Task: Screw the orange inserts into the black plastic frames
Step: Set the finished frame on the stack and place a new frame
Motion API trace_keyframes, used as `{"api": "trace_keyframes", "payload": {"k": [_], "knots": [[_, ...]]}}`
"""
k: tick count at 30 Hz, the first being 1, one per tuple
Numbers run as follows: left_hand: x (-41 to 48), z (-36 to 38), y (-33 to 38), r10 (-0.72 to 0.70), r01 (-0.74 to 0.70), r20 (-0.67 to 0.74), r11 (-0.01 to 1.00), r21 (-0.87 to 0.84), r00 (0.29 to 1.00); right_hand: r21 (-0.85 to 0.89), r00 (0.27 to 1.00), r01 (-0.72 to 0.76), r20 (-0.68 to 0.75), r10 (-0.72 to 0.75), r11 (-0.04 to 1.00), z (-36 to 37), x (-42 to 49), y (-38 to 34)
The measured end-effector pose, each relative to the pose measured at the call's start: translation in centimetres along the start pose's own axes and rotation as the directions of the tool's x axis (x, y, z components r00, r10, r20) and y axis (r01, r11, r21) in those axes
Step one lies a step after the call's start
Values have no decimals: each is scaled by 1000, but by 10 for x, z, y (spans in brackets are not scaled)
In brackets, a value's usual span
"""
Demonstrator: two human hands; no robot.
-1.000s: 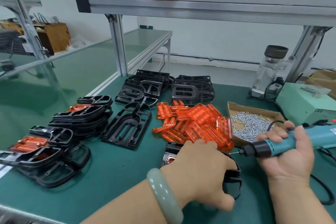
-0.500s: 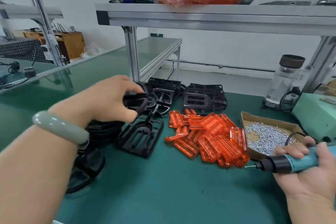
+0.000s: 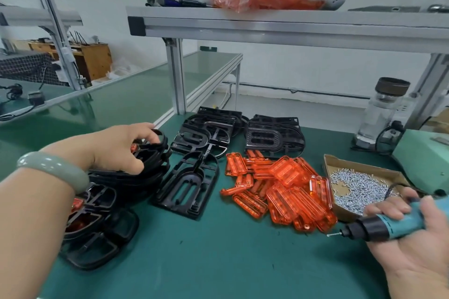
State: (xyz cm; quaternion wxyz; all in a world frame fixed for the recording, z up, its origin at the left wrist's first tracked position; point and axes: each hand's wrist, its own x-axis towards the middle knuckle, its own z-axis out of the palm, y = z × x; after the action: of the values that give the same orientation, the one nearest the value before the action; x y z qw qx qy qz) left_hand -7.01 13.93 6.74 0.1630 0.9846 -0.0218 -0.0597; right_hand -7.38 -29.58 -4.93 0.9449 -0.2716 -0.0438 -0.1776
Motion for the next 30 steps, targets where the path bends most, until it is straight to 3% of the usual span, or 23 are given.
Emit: {"api": "trace_keyframes", "payload": {"k": [10, 30], "knots": [[-6, 11, -3, -17, 16, -7, 994, -110, 1000, -5, 1000, -13, -15, 13, 1000, 0, -3, 3], [-15, 35, -10, -133, 100, -320, 988, -117, 938, -15, 999, -25, -30, 24, 1000, 0, 0, 4]]}}
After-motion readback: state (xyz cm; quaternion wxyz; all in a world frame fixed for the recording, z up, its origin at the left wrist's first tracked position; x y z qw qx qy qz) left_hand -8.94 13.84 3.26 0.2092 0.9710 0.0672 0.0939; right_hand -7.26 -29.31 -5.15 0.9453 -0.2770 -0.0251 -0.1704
